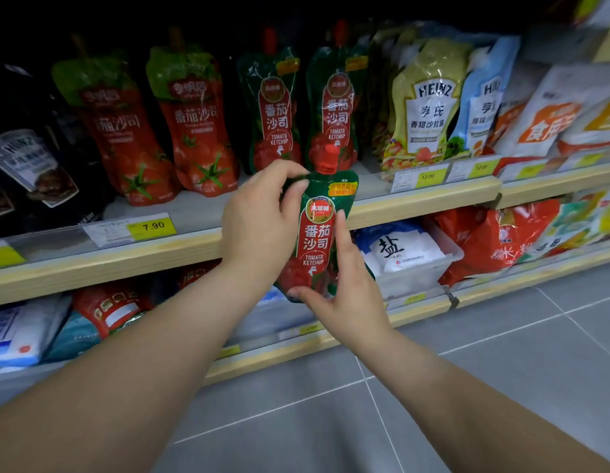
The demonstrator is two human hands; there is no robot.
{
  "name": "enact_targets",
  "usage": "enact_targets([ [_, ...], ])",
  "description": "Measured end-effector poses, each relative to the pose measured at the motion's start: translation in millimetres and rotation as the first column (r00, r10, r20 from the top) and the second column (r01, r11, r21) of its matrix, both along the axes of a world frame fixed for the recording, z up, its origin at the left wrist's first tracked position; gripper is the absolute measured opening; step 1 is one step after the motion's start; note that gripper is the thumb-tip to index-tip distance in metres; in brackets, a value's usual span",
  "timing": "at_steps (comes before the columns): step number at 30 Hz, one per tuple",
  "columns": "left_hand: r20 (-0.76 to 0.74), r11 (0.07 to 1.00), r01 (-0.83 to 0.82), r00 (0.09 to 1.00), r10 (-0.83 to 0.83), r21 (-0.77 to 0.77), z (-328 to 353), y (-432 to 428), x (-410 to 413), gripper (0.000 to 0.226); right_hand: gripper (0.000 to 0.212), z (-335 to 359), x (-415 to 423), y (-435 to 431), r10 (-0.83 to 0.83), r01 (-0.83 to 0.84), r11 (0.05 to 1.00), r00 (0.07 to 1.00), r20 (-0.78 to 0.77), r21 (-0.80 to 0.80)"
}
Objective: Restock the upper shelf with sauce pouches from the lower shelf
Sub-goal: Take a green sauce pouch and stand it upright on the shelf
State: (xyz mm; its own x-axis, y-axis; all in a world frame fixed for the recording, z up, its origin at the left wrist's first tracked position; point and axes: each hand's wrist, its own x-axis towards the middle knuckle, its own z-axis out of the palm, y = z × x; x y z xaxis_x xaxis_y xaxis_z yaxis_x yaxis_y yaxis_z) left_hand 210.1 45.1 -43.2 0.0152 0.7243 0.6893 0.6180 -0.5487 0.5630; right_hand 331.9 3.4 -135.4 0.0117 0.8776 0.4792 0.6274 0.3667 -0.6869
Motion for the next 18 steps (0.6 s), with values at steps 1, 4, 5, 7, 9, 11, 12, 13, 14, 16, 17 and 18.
enact_targets([
  [1, 0.019, 0.999, 0.019, 1.000, -0.019, 0.025, 8.0, 0.3, 3.1, 0.009, 0.117, 5.3, 0.0, 1.4, -0.026, 0.027, 0.999, 1.000, -0.011, 0.024],
  [4, 0.046, 0.986, 0.089, 0.994, -0.096, 0.138, 30.2, 0.7, 8.3, 0.013, 0.114, 25.8, 6.1, 8.6, -0.097, 0.104, 0.985, 0.994, -0.056, 0.138],
  [5, 0.038, 0.978, 0.106, 0.993, -0.115, 0.180, 35.5, 1.2, 8.6, 0.016, 0.113, 33.4, 10.1, 11.0, -0.108, 0.118, 0.977, 0.992, -0.068, 0.175],
  [7, 0.006, 0.965, 0.118, 0.992, -0.123, 0.234, 41.1, 2.9, 8.0, 0.025, 0.109, 48.3, 19.5, 16.5, -0.118, 0.131, 0.961, 0.991, -0.068, 0.243],
  [9, -0.015, 0.963, 0.134, 0.991, -0.134, 0.234, 38.7, 4.7, 6.4, 0.036, 0.105, 61.5, 27.9, 24.9, -0.131, 0.141, 0.940, 0.990, -0.054, 0.309],
  [11, -0.036, 0.970, 0.159, 0.987, -0.155, 0.183, 28.9, 7.2, 3.3, 0.042, 0.102, 73.3, 35.0, 36.6, -0.148, 0.156, 0.919, 0.988, -0.050, 0.361],
  [12, -0.071, 0.978, 0.143, 0.989, -0.133, 0.153, 22.2, 9.3, 0.9, 0.043, 0.100, 78.8, 38.3, 43.2, -0.157, 0.163, 0.909, 0.987, -0.047, 0.383],
  [13, -0.129, 0.987, 0.103, 0.988, -0.087, 0.126, 15.0, 11.7, -1.8, 0.043, 0.099, 83.9, 41.6, 49.9, -0.163, 0.167, 0.903, 0.986, -0.044, 0.396],
  [14, -0.197, 0.994, 0.056, 0.980, -0.036, 0.096, 7.8, 14.5, -4.5, 0.044, 0.098, 88.4, 44.8, 56.3, -0.164, 0.168, 0.901, 0.985, -0.042, 0.399],
  [16, -0.321, 0.999, -0.028, 0.946, 0.038, 0.037, -5.7, 19.3, -8.4, 0.045, 0.095, 94.3, 49.6, 68.7, -0.153, 0.160, 0.907, 0.987, -0.049, 0.389],
  [17, -0.370, 0.998, -0.064, 0.927, 0.066, 0.016, -12.0, 21.2, -9.7, 0.048, 0.094, 95.4, 50.9, 74.7, -0.143, 0.154, 0.911, 0.988, -0.056, 0.382],
  [18, -0.413, 0.995, -0.099, 0.906, 0.092, 0.006, -18.3, 23.1, -11.0, 0.050, 0.094, 95.4, 51.3, 80.3, -0.136, 0.149, 0.915, 0.989, -0.062, 0.374],
])
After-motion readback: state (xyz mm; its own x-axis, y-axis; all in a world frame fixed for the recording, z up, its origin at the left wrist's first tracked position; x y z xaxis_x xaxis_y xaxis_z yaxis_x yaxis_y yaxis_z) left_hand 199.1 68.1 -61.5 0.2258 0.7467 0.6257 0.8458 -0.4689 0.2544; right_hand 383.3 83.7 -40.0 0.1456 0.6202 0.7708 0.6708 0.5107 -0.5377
